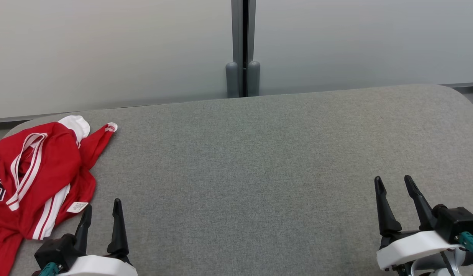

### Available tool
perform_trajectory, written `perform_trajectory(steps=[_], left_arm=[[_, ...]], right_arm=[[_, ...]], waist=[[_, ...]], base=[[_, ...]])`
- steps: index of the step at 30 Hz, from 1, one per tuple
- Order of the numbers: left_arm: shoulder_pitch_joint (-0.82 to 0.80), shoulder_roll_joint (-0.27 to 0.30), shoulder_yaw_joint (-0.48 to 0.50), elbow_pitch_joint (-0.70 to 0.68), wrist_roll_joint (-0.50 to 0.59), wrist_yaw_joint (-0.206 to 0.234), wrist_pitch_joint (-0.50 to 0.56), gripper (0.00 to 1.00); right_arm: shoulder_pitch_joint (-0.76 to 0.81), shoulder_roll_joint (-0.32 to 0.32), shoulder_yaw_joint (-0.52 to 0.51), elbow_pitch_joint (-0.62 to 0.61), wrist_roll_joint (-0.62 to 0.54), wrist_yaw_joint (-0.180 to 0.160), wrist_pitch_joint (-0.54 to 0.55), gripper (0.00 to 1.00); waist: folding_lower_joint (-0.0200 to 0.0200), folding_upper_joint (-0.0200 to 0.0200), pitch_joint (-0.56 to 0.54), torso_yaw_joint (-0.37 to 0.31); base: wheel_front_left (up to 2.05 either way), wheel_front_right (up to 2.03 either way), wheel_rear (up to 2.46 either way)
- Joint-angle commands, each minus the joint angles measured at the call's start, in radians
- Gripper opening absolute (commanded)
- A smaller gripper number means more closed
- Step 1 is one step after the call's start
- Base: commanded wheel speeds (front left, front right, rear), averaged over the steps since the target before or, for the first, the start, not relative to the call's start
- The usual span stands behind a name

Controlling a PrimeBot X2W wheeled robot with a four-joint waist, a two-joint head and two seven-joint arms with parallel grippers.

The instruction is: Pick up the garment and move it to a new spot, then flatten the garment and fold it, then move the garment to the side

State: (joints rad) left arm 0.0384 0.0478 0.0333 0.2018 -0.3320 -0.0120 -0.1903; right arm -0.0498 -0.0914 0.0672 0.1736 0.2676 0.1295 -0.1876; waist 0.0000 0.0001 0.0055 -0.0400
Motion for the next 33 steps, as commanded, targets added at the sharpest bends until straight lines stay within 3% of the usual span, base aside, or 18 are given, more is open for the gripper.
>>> perform_trajectory(steps=[1,33], left_arm=[[0.006,0.007,0.000,-0.010,0.026,0.005,-0.008,1.00],[0.015,0.006,0.039,0.061,0.223,-0.022,-0.069,1.00]], right_arm=[[0.006,-0.007,-0.001,-0.009,-0.023,0.002,-0.012,1.00],[0.035,0.016,-0.018,0.022,-0.202,0.002,-0.073,1.00]], waist=[[0.0000,-0.0001,0.000,-0.001],[0.0000,-0.0001,0.010,0.001]], base=[[0.00,0.00,0.00],[0.00,0.00,0.00]])
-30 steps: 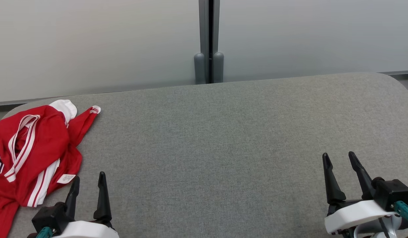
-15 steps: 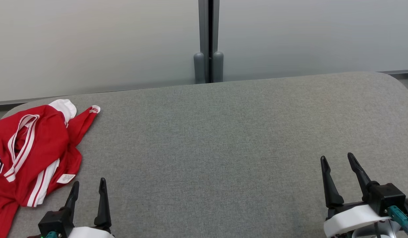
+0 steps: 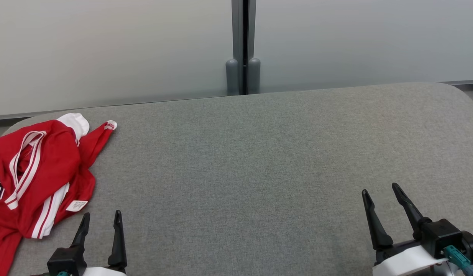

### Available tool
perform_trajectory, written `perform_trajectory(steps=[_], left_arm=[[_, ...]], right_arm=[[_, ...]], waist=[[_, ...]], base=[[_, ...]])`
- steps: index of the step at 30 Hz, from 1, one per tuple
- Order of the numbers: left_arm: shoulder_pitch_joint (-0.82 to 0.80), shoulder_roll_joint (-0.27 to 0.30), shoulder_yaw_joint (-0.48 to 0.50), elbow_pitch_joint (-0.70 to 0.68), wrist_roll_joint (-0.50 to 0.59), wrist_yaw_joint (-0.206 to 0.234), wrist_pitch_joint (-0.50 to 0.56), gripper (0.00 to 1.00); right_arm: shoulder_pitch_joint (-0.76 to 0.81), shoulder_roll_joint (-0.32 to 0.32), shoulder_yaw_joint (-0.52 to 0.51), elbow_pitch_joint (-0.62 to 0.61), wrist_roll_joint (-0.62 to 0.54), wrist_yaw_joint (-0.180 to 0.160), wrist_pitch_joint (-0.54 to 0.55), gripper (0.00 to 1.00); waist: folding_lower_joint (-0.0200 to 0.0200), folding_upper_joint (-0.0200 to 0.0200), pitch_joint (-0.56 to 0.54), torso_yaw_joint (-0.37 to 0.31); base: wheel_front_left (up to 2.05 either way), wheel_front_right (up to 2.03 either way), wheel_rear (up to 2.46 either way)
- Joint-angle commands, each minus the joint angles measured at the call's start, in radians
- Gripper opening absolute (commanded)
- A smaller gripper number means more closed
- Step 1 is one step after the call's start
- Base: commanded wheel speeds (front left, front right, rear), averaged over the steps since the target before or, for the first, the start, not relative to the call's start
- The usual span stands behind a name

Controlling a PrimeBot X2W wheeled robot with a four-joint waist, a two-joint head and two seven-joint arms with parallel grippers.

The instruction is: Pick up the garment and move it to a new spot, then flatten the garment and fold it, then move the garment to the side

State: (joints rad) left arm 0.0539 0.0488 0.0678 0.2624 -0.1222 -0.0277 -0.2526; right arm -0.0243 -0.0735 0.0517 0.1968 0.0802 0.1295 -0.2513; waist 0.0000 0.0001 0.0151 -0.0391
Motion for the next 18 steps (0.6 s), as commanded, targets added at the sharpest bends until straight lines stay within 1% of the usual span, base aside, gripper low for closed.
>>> perform_trajectory(steps=[1,5,12,16,18], left_arm=[[0.001,0.005,0.005,0.003,0.020,-0.005,-0.007,1.00],[0.003,0.004,0.008,0.009,0.038,-0.007,-0.015,1.00],[-0.006,0.004,0.009,0.015,0.034,-0.013,-0.014,1.00],[-0.018,0.004,0.003,0.017,0.027,-0.018,-0.014,1.00],[-0.016,0.004,0.008,0.013,0.028,-0.019,-0.013,1.00]], right_arm=[[0.010,-0.002,-0.005,0.000,-0.019,0.002,-0.011,1.00],[0.013,0.000,-0.011,0.003,-0.040,0.002,-0.018,1.00],[0.012,0.003,-0.019,0.005,-0.037,0.002,-0.016,1.00],[0.015,0.004,-0.028,-0.004,-0.035,0.002,-0.016,1.00],[0.020,0.006,-0.031,-0.012,-0.032,0.002,-0.016,1.00]], waist=[[0.0000,-0.0001,0.000,-0.001],[0.0000,-0.0001,0.002,-0.005],[0.0000,-0.0001,0.003,-0.007],[0.0000,-0.0001,0.001,0.022],[0.0000,-0.0001,0.000,0.055]], base=[[0.00,0.00,0.00],[0.00,0.00,0.00],[0.00,0.00,0.00],[0.00,0.00,0.00],[0.00,0.00,0.00]])
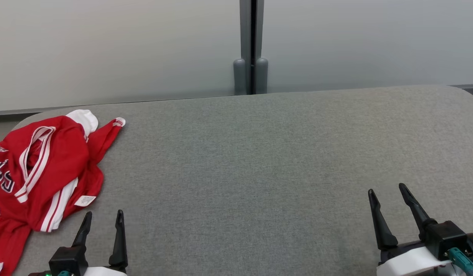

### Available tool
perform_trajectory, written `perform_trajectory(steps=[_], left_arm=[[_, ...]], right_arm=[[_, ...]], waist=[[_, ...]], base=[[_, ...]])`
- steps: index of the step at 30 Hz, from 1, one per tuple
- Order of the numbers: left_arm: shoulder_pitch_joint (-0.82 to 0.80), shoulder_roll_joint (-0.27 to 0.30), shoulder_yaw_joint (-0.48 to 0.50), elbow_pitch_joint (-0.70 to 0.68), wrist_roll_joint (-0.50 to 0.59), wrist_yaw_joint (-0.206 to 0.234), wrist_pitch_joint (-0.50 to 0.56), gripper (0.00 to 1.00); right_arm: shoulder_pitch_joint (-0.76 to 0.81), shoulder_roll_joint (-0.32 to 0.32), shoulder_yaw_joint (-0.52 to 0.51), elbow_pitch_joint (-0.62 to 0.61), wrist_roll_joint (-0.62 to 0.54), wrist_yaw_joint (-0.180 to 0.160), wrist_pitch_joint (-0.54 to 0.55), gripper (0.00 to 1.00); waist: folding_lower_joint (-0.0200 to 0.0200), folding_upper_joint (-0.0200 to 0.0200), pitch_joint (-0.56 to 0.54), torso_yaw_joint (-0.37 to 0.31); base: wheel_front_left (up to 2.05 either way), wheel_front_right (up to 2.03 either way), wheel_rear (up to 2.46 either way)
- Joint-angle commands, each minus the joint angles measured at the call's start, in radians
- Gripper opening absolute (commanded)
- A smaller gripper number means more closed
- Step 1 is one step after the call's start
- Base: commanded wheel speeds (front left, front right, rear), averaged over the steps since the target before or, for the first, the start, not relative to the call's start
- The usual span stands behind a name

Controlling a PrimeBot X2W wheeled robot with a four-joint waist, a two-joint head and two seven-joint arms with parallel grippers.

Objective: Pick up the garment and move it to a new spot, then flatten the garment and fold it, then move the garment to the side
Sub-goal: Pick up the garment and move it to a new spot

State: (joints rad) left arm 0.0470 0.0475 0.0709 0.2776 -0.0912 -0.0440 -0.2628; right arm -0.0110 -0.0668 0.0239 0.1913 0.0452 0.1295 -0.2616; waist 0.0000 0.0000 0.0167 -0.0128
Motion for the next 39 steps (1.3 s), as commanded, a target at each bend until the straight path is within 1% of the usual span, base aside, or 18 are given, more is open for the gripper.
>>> perform_trajectory(steps=[1,5,10,13,16,20,23,27,31,34,36,38,39], left_arm=[[-0.006,0.005,0.010,-0.006,-0.004,-0.001,-0.003,1.00],[0.007,0.005,0.012,-0.008,-0.005,-0.003,-0.003,1.00],[0.033,0.005,0.028,-0.010,-0.017,-0.001,-0.003,1.00],[0.047,0.005,0.040,-0.016,-0.023,0.001,-0.003,1.00],[0.052,0.004,0.049,-0.024,-0.025,-0.003,-0.003,1.00],[0.034,0.004,0.052,-0.033,-0.034,-0.005,-0.003,1.00],[-0.011,0.004,0.037,-0.036,-0.047,-0.019,-0.003,1.00],[-0.112,0.004,-0.001,0.016,-0.064,-0.044,0.000,1.00],[-0.282,0.017,-0.017,0.088,-0.098,-0.059,0.073,1.00],[-0.404,0.042,-0.004,0.149,-0.118,-0.055,0.144,1.00],[-0.475,0.067,0.002,0.198,-0.111,-0.041,0.191,1.00],[-0.534,0.084,0.020,0.253,-0.118,-0.013,0.238,1.00],[-0.556,0.103,0.024,0.279,-0.106,0.003,0.259,1.00]], right_arm=[[0.009,0.000,0.002,-0.008,0.003,0.002,-0.005,1.00],[0.020,0.002,0.018,-0.012,0.005,0.002,-0.005,1.00],[0.001,0.003,0.076,-0.002,0.013,0.002,-0.005,1.00],[-0.014,0.003,0.112,0.006,0.019,0.002,-0.005,1.00],[-0.026,0.002,0.133,0.010,0.027,0.002,-0.005,1.00],[-0.037,-0.004,0.142,0.010,0.032,0.002,-0.005,1.00],[-0.050,-0.015,0.152,0.004,0.037,0.002,-0.005,1.00],[-0.100,-0.044,0.165,-0.020,0.042,0.002,-0.005,1.00],[-0.180,-0.080,0.191,-0.047,0.044,0.002,-0.005,1.00],[-0.231,-0.101,0.214,-0.054,0.054,0.002,-0.005,1.00],[-0.257,-0.107,0.226,-0.053,0.062,0.002,-0.005,1.00],[-0.272,-0.109,0.232,-0.051,0.068,0.002,-0.005,1.00],[-0.277,-0.109,0.235,-0.050,0.072,0.002,-0.005,1.00]], waist=[[0.0000,0.0000,-0.003,0.047],[0.0000,0.0000,-0.007,0.152],[0.0000,0.0000,-0.015,0.274],[0.0000,0.0000,-0.016,0.318],[0.0000,0.0000,-0.010,0.343],[0.0000,0.0000,0.006,0.351],[0.0000,0.0000,0.039,0.348],[0.0000,0.0000,0.131,0.325],[0.0000,0.0000,0.257,0.292],[0.0000,0.0000,0.330,0.265],[0.0000,0.0000,0.365,0.246],[0.0000,0.0000,0.388,0.229],[0.0000,0.0000,0.395,0.221]], base=[[0.00,0.00,0.00],[0.00,0.00,0.00],[0.00,0.00,0.00],[0.00,0.00,0.00],[0.00,0.00,0.00],[0.00,0.00,0.00],[0.00,0.00,0.00],[0.00,0.00,0.00],[0.00,0.00,0.00],[0.00,0.00,0.00],[0.00,0.00,0.00],[0.00,0.00,0.00],[0.00,0.00,0.00]])
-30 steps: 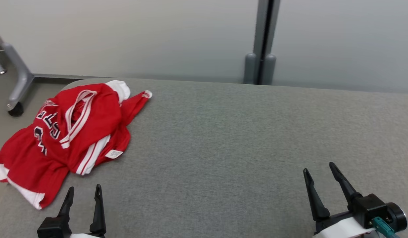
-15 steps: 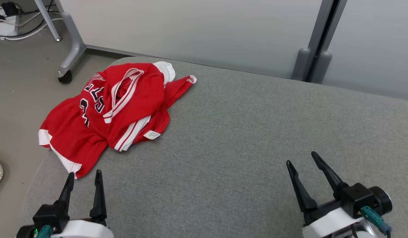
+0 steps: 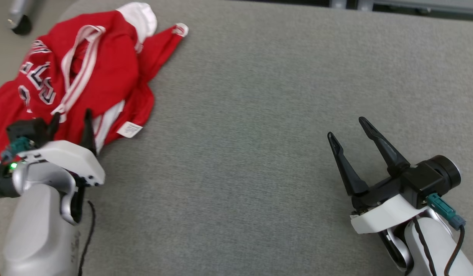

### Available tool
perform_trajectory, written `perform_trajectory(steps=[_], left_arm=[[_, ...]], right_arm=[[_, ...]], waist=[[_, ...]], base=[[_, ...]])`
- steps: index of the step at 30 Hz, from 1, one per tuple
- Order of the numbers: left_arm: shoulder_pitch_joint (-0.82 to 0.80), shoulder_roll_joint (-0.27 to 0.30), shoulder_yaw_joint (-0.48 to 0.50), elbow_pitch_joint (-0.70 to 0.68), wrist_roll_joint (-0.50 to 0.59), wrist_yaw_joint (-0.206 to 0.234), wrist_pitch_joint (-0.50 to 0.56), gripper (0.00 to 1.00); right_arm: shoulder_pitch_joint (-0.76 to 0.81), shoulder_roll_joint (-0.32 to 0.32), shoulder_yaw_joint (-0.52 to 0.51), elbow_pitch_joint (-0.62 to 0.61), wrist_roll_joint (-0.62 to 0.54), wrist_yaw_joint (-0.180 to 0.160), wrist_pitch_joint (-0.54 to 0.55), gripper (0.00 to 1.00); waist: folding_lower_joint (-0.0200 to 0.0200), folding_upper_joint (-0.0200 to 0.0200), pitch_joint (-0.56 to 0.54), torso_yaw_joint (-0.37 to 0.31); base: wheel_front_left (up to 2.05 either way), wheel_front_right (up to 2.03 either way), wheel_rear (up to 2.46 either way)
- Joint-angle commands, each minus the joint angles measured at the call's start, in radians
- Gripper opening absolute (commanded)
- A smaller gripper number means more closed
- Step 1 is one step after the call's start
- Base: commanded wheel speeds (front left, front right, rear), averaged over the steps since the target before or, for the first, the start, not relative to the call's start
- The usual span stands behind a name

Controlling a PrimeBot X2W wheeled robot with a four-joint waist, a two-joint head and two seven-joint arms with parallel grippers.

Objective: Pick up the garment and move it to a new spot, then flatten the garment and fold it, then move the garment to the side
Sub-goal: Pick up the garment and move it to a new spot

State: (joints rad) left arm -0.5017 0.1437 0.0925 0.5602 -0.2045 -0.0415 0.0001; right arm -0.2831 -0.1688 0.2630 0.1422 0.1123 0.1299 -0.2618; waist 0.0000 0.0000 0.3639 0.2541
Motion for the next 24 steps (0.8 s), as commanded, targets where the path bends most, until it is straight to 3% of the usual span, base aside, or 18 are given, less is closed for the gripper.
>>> perform_trajectory(steps=[1,5,6,7,8,15,20,24], left_arm=[[-0.026,0.013,0.011,0.022,0.003,0.016,0.016,1.00],[-0.065,0.040,0.029,0.117,-0.020,0.023,0.088,1.00],[-0.068,0.045,0.027,0.134,-0.024,0.013,0.101,0.73],[-0.071,0.052,0.027,0.147,-0.029,0.006,0.110,0.54],[-0.072,0.058,0.026,0.157,-0.030,-0.001,0.113,0.00],[-0.039,0.056,0.018,0.082,-0.066,-0.047,0.051,0.00],[0.007,0.035,-0.032,-0.120,-0.059,-0.063,0.054,0.00],[0.062,0.009,-0.103,-0.404,-0.074,-0.075,0.137,0.00]], right_arm=[[-0.010,-0.006,-0.002,0.001,0.006,0.001,-0.005,1.00],[-0.011,-0.001,0.002,0.009,0.015,0.001,-0.005,1.00],[-0.009,0.000,0.000,0.010,0.016,0.001,-0.005,1.00],[-0.006,0.002,-0.002,0.012,0.017,0.001,-0.005,1.00],[-0.003,0.004,-0.006,0.013,0.018,0.001,-0.005,1.00],[0.022,0.019,-0.018,0.015,0.017,0.001,-0.005,1.00],[0.051,0.032,-0.019,0.019,0.017,0.001,-0.005,1.00],[0.084,0.046,-0.020,0.022,0.016,0.001,-0.005,1.00]], waist=[[0.0000,0.0000,0.051,-0.053],[0.0000,0.0000,0.048,-0.077],[0.0000,0.0000,0.043,-0.082],[0.0000,0.0000,0.037,-0.086],[0.0000,0.0000,0.031,-0.089],[0.0000,0.0000,-0.035,-0.103],[0.0000,0.0000,-0.091,-0.118],[0.0000,0.0000,-0.144,-0.154]], base=[[0.00,0.00,0.00],[0.00,0.00,0.00],[0.00,0.00,0.00],[0.00,0.00,0.00],[0.00,0.00,0.00],[0.00,0.00,0.00],[0.00,0.00,0.00],[0.00,0.00,0.00]])
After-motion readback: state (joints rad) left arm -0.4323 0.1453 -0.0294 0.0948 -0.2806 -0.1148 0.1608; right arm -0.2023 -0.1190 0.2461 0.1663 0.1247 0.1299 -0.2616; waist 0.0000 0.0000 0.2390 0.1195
